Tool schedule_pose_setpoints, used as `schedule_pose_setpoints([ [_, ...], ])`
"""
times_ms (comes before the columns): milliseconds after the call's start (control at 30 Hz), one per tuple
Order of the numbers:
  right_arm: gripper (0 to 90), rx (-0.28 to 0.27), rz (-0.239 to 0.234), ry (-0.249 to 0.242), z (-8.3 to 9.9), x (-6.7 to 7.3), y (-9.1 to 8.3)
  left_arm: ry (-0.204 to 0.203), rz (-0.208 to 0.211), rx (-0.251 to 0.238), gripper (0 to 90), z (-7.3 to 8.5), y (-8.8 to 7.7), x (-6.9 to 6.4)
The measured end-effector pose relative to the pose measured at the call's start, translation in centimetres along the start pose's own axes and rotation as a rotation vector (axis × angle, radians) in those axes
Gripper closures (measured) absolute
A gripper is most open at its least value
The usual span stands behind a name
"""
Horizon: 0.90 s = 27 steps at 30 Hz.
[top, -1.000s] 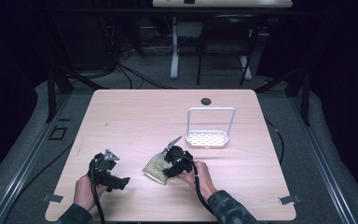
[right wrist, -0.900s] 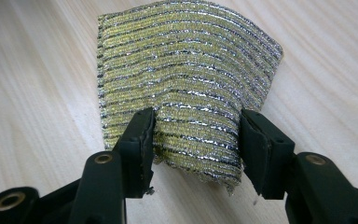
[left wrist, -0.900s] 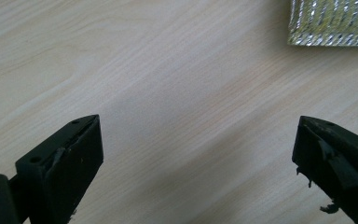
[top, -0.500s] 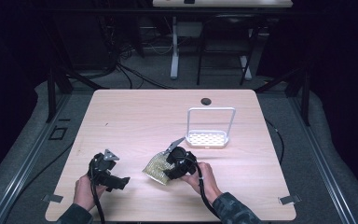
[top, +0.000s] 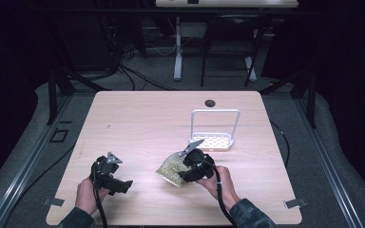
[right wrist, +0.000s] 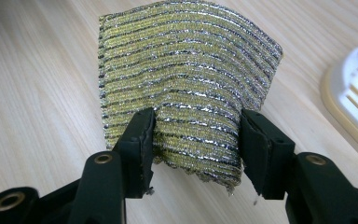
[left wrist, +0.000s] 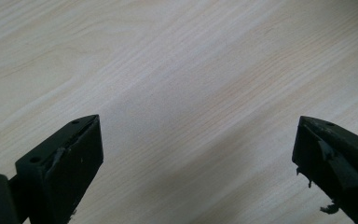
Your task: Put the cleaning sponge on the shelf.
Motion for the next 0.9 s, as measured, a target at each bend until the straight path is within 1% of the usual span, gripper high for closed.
schedule_pose_setpoints([
  [100,48.0,-0.004,0.013,0.019,0.8,-0.7,-0.6,0.001,-0.009,0.008,3.1,0.0,0.1,0.0],
  [133,48.0,-0.003,0.021,0.028,1.3,-1.2,-1.0,0.000,-0.010,0.009,3.7,0.0,0.1,0.0],
  [200,48.0,-0.002,0.024,0.030,1.5,-1.4,-1.1,-0.002,-0.013,0.003,3.8,-0.1,0.1,-0.1],
  [333,48.0,-0.004,0.044,0.052,2.2,-2.4,-1.9,-0.009,-0.005,-0.011,4.1,-0.3,0.1,-0.2],
  [367,48.0,-0.008,0.051,0.050,2.4,-2.6,-2.0,-0.013,-0.009,-0.016,3.3,-0.3,0.1,-0.2],
  [400,48.0,-0.008,0.053,0.063,2.5,-2.8,-2.2,-0.012,-0.010,-0.017,2.5,-0.4,0.1,-0.2],
  [433,48.0,-0.003,0.053,0.065,2.7,-3.0,-2.3,-0.010,-0.011,-0.019,1.8,-0.4,0.1,-0.2],
  [467,48.0,-0.005,0.059,0.069,2.8,-3.2,-2.4,-0.007,-0.011,-0.018,1.4,-0.4,0.1,-0.2],
  [533,47.9,-0.007,0.062,0.078,2.9,-3.5,-2.6,-0.008,-0.028,-0.015,0.9,-0.3,0.2,0.0],
  [567,47.9,-0.010,0.066,0.076,2.9,-3.7,-2.6,-0.005,-0.028,-0.013,0.9,-0.3,0.2,0.0],
  [633,48.0,-0.010,0.068,0.090,3.0,-3.9,-2.7,-0.004,-0.029,-0.008,1.0,-0.2,0.2,0.0],
  [667,47.9,-0.011,0.071,0.085,3.0,-4.1,-2.8,-0.005,-0.033,-0.008,1.1,-0.2,0.3,0.1],
  [767,47.9,-0.016,0.075,0.096,3.0,-4.4,-3.0,-0.023,-0.050,-0.015,6.5,-0.4,0.2,0.2],
  [800,47.9,-0.019,0.077,0.098,3.0,-4.5,-3.2,-0.024,-0.058,-0.017,8.5,-0.5,0.2,0.4],
  [867,47.9,-0.032,0.084,0.105,3.0,-4.9,-3.5,-0.029,-0.058,-0.020,12.4,-0.5,0.2,0.4],
  [900,47.9,-0.034,0.084,0.110,3.0,-5.0,-3.6,-0.032,-0.060,-0.012,13.3,-0.5,0.2,0.3],
])
Point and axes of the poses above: each handheld gripper's, and its own axes: y roughly forward along the jaws, z roughly out of its underside, x roughly to its left, the point moved 9 cm from there along y, roughly forward along the jaws, and after that the axes turned 5 degrees about y, right-handed, at the moved point
